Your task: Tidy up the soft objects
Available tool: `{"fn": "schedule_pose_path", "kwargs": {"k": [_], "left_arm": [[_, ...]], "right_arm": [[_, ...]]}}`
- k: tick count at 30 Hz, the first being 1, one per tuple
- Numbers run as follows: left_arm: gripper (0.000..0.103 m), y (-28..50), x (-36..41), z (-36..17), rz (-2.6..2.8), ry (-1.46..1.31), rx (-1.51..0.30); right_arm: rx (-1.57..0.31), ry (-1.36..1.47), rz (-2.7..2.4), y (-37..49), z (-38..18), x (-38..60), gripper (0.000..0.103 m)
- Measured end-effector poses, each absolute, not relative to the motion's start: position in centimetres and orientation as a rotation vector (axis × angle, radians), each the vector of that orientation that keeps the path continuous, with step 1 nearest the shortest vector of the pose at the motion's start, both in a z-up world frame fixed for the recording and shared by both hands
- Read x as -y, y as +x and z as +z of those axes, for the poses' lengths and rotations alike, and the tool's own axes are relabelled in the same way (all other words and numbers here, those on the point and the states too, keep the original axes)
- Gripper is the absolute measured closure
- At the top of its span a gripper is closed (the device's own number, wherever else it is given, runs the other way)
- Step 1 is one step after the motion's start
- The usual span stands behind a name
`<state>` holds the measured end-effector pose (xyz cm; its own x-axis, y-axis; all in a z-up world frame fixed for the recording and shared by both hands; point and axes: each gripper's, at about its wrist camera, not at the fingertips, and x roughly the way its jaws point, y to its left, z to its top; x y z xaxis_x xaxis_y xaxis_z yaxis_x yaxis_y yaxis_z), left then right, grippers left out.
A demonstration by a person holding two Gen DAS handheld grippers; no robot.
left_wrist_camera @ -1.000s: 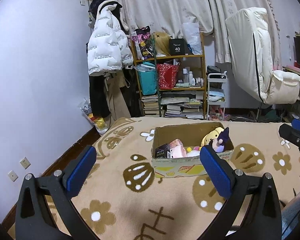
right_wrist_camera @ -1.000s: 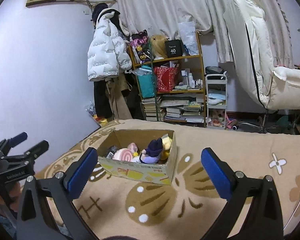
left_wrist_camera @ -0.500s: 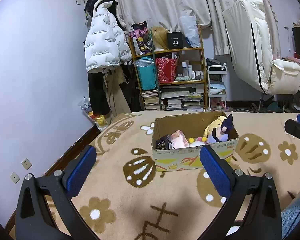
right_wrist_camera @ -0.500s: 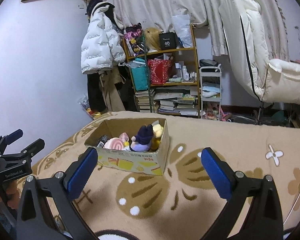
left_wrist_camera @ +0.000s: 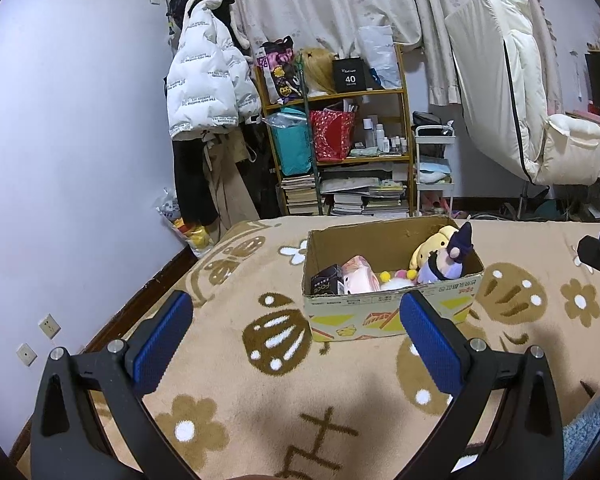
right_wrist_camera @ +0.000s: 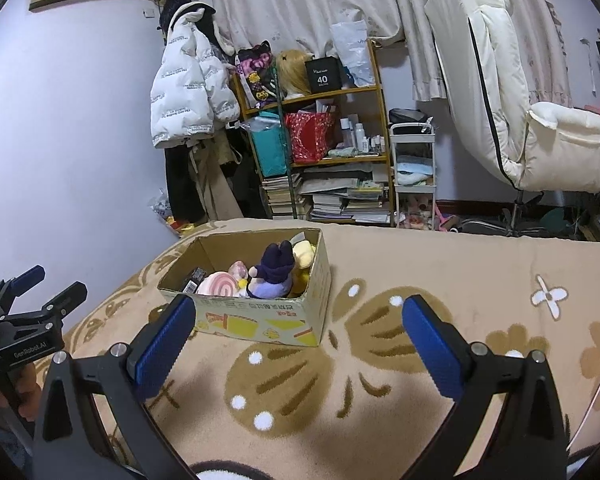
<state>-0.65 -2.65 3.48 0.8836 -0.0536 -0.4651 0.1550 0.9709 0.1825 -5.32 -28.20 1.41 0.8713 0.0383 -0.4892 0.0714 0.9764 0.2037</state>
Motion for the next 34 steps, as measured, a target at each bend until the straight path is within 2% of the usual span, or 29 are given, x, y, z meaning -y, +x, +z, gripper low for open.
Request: {"fn": "schedule_pose_path", "kwargs": {"k": [34], "left_arm": [[0.001,-0.6,2.8,3.3,-0.113,0.207,-0.492]], "right_arm": [[-0.521,0.213,-0.016,-5.1,1.4,29.3,0.000]]}}
